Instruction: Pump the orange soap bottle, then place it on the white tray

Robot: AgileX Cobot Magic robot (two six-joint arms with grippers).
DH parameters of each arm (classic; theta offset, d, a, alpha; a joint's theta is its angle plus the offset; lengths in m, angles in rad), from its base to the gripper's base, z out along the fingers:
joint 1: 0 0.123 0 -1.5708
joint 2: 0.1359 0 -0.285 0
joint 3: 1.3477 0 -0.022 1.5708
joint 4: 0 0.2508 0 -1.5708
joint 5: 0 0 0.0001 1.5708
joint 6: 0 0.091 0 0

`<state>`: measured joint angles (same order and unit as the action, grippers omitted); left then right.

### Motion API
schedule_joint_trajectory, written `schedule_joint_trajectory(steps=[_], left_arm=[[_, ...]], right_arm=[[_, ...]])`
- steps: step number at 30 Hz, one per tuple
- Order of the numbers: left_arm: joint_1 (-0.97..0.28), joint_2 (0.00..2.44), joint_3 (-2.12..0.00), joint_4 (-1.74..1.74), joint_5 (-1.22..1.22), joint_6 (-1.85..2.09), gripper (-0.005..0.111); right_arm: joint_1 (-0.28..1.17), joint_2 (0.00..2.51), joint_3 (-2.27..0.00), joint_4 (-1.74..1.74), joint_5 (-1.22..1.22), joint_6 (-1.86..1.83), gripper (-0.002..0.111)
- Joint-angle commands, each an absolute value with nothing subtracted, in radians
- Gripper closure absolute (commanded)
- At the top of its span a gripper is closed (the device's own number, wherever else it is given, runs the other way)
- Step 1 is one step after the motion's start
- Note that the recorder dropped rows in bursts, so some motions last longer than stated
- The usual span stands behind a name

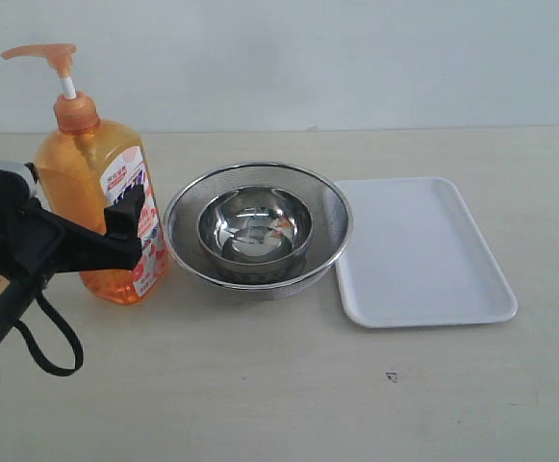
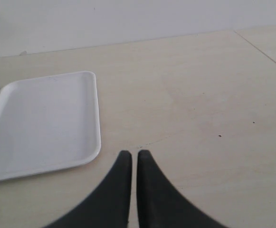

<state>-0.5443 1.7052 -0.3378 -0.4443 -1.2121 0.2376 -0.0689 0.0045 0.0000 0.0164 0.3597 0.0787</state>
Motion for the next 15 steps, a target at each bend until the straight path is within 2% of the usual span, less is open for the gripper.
schedule_joint_trajectory(steps=[1,15], left_arm=[[-0.53,1.769,-0.366,-0.436,-1.221,0.208,-0.003],[-0.456,1.812,-0.414,-0.384,-1.221,0.172,-0.003]], right_arm=[[-0.071,0.0,0.0,0.015,0.357,0.069,0.107],[-0.071,0.0,0.0,0.015,0.357,0.069,0.107]])
